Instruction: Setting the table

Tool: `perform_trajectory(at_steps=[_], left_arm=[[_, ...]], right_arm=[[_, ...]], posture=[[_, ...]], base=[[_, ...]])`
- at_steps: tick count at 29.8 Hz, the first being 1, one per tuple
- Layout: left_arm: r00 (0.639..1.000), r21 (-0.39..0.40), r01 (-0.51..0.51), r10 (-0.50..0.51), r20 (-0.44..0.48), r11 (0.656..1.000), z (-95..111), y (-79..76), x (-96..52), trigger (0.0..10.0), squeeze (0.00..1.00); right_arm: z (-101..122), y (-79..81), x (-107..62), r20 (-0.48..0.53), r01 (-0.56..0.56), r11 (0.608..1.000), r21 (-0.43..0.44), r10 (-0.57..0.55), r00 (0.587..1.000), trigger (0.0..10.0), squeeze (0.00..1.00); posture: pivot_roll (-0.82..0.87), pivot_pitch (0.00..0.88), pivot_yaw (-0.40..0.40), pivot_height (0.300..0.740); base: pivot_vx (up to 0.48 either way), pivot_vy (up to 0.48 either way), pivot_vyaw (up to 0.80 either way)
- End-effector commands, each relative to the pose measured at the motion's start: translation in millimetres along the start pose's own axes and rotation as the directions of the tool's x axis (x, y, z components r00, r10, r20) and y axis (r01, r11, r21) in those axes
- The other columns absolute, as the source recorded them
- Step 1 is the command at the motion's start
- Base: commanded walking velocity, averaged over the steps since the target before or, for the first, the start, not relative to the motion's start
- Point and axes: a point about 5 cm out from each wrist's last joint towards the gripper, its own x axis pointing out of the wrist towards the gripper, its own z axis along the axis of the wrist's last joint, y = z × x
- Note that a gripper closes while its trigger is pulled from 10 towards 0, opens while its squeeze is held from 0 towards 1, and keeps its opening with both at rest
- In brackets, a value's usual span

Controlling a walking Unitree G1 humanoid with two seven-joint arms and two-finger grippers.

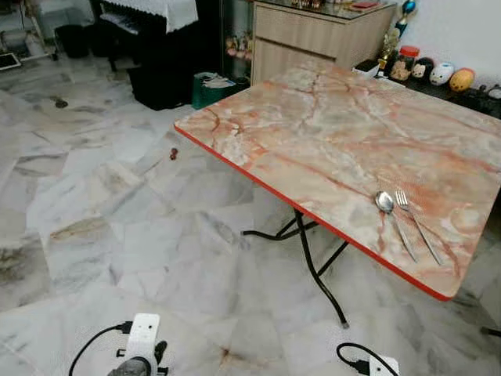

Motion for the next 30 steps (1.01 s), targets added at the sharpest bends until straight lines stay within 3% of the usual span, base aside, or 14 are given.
perform_trajectory(at_steps=[1,22,26,30], left_arm=[[1.000,0.001,0.011,-0.011,-0.006,1.000,-3,-4.7,-0.4,10.0,0.00],[1.000,0.011,0.026,-0.026,-0.007,1.000,-3,-9.9,-0.1,10.0,0.00],[1.000,0.008,0.017,-0.017,-0.013,1.000,-5,-7.6,-0.6,10.0,0.00],[1.000,0.007,0.013,-0.012,-0.017,1.000,-5,-6.1,-0.8,10.0,0.00]], right_arm=[[-1,-4.2,-0.5,0.000,0.010,1.000,0.006,-0.010,1.000,10.0,0.00],[2,-4.3,-0.3,0.020,0.008,1.000,0.012,-0.008,1.000,10.0,0.00],[7,-2.9,0.1,0.053,-0.019,0.998,-0.063,0.022,0.998,10.0,0.00],[11,-1.5,-0.3,0.100,-0.032,0.999,-0.012,0.033,0.994,10.0,0.00]], posture=[[0.06,0.000,-0.031,0.740],[0.06,0.000,-0.037,0.740],[0.05,0.000,-0.046,0.740],[0.03,0.000,-0.045,0.740]], base=[[0.334,0.000,0.00],[0.028,0.000,0.00],[0.000,0.000,0.00],[0.000,0.000,0.00]])
